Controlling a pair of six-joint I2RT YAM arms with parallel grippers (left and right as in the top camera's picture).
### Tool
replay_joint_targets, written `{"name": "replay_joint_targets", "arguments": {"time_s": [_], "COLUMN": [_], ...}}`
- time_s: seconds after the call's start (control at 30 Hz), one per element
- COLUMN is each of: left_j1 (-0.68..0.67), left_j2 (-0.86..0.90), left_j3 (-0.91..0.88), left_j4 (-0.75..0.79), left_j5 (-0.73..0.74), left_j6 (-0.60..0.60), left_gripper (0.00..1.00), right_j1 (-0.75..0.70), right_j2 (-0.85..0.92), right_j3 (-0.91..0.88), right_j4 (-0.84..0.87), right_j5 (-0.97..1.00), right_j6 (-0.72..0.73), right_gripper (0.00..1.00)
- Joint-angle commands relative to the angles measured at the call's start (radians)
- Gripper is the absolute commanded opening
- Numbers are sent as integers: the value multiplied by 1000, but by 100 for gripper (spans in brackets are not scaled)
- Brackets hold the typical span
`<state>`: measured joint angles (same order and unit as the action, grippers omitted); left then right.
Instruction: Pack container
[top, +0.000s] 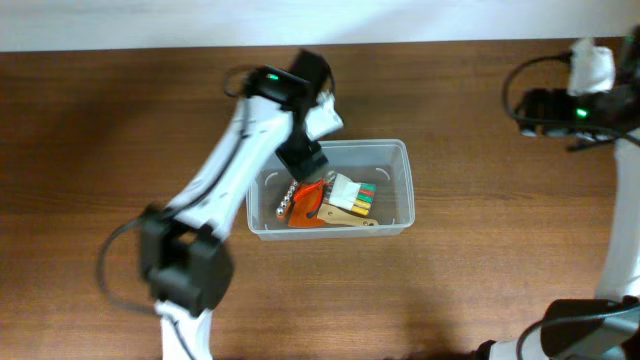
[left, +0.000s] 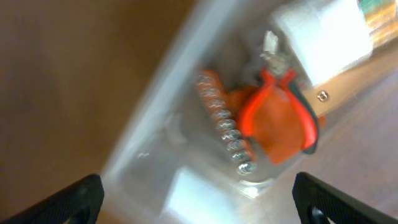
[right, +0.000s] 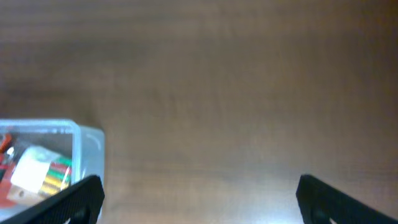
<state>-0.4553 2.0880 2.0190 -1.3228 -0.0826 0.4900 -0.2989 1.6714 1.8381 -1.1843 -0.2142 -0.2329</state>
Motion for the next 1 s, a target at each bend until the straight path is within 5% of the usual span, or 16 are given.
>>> {"name": "replay_joint_targets", "arguments": {"time_s": [0.0,0.13,0.27,0.6,0.77,0.97], "left_j1": [102,234,306,394,395,411], "left_j2": [-180,-243,-246,-304,-451,-718], "left_j3": [40,40,40,20,-143,-505], "left_j4": [53,132,214,140,194,340], "left_j5": [-75,-8,4,8,7,-4], "left_j6": [-145,-297,-296,-344,-344,-345], "left_gripper": [99,99,99,99,99,99], "right_j1": [108,197,241,164,111,106], "right_j2": [6,6,9,-22,-148,-419], "right_j3": [-5,-5,-5,-6,-69,-377], "right_j4": [90,269,341,181,183,315], "right_j5": [72,68,69,95,95,95], "right_j6": [-18,-17,-18,-21,-20,-21], "right_gripper": [99,99,99,98,99,99]}}
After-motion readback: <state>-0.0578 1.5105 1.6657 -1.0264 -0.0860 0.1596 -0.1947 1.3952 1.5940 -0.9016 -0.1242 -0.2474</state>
